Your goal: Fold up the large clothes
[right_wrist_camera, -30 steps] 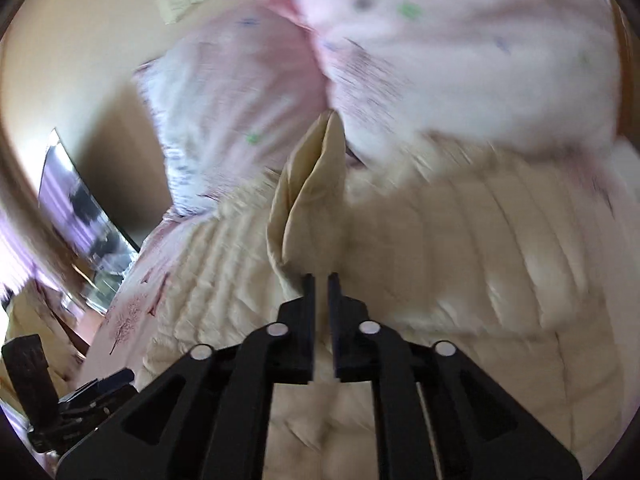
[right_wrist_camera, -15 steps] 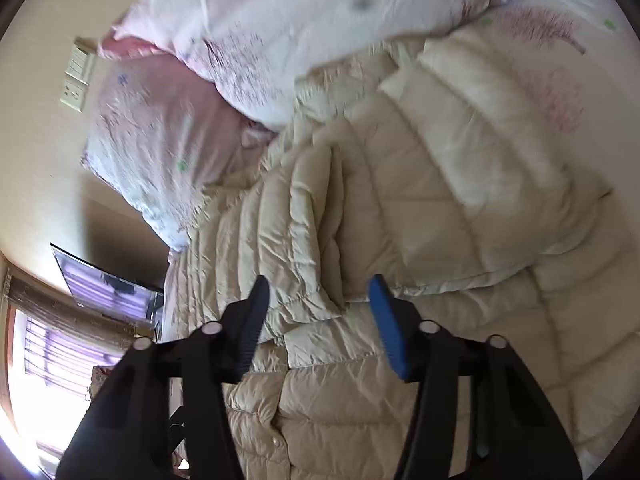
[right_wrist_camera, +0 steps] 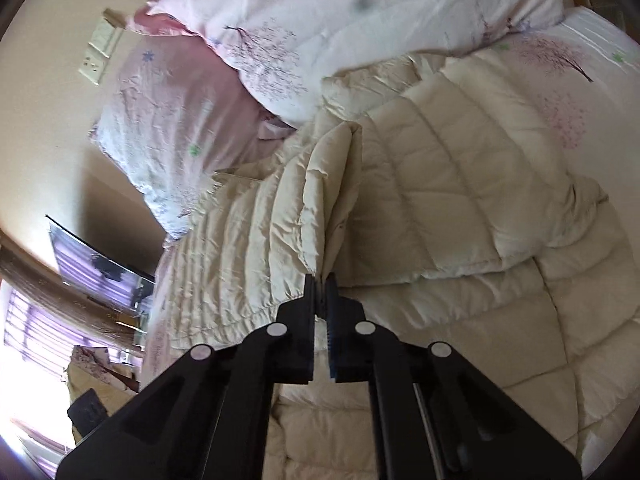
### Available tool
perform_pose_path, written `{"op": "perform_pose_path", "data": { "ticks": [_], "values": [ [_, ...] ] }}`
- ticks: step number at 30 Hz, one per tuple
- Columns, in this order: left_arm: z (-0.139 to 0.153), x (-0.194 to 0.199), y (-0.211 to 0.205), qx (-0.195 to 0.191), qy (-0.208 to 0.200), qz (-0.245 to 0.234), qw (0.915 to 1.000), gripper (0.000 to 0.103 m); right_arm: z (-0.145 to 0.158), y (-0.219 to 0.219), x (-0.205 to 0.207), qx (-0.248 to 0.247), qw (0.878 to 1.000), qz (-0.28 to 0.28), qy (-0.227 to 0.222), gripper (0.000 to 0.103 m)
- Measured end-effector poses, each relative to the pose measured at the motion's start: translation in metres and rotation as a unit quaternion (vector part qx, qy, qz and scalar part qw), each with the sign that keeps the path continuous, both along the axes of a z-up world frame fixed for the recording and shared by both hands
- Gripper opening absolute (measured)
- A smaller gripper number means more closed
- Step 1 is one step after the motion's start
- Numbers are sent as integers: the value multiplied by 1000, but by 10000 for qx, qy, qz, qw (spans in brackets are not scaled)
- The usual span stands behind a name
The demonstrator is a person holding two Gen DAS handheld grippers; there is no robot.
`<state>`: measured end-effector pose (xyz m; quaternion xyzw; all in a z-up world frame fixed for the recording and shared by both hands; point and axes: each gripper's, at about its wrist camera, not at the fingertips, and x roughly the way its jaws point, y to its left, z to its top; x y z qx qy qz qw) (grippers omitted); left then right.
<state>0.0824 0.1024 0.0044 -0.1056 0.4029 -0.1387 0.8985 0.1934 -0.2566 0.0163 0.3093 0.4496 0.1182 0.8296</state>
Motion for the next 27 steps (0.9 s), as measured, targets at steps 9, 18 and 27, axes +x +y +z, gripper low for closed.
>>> {"op": "perform_pose_path", "data": {
  "ticks": [9,18,27],
  "values": [
    [4,-12,11,-69,-60,-103,9999,86,-28,0,14,-504,9971,-186,531,7],
    [9,-36,62,-381,-36,153,9991,87,5,-15,-23,-416,9989,164,107,56],
    [-7,-60,104,-755,379,155,9963,86,19,-106,-107,-322,9993,164,8,62]
  ]
}}
